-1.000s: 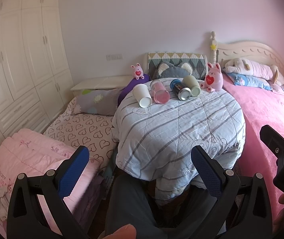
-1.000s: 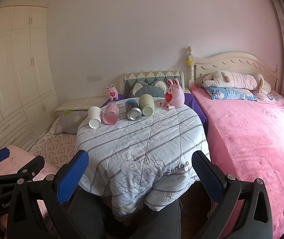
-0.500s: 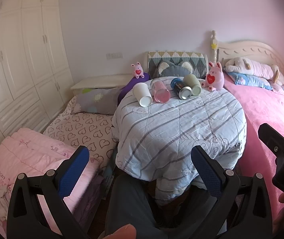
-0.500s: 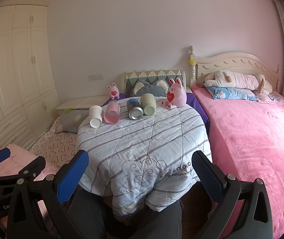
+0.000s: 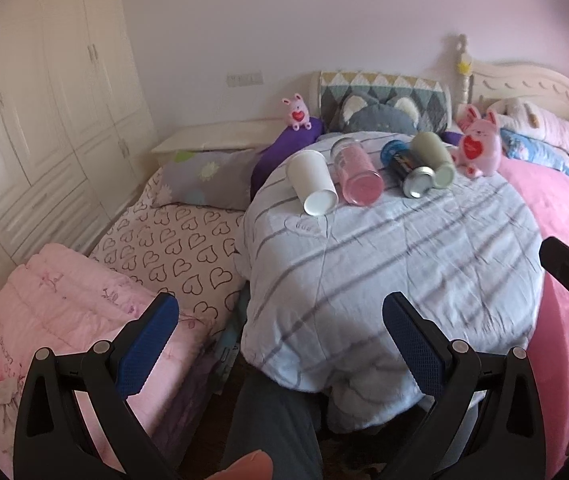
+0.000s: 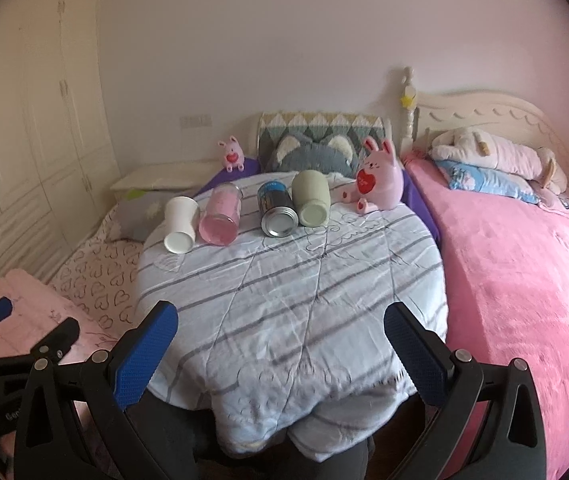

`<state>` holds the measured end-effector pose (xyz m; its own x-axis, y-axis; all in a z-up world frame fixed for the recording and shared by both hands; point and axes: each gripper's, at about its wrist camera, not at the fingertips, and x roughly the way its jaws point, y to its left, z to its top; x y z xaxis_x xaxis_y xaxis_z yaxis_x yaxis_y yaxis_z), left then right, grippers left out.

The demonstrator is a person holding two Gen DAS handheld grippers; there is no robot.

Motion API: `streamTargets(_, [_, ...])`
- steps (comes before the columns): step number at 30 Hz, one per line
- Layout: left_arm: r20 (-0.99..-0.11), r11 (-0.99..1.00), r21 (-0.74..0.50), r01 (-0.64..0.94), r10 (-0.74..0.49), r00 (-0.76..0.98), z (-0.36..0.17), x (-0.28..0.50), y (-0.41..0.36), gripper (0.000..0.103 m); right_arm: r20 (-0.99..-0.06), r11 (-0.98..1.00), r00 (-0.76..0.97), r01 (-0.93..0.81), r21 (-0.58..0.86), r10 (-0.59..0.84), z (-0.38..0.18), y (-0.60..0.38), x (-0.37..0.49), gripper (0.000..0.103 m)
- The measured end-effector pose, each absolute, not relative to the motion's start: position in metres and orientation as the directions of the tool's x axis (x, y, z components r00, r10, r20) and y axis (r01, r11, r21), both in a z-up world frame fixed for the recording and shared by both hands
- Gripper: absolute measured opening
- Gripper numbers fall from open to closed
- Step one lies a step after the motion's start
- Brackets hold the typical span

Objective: Flip cup upright
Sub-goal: 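Move the right tool toward the pale green cup lying on its side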

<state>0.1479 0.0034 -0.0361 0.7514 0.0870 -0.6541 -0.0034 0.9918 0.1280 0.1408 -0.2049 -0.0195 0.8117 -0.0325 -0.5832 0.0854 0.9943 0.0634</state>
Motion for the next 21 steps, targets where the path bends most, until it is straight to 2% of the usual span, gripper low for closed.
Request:
streamTargets(11, [-0.708,0.992,0.124,-0.037,0.115,0.697,-0.049,0.291,-0.007,0.103,-0.704,0.995,0.708,0.095,0.03,-0.046,-0.042,-0.234,0.313,0.103])
streamTargets(21, [-0.741,0.991,0.125,-0.056,0.131,0.659,-0.069,0.371,-0.015,0.103,-0.796,0.992,0.603,0.12,0.032,-0.047,-0.076,-0.273,0.443,0.103])
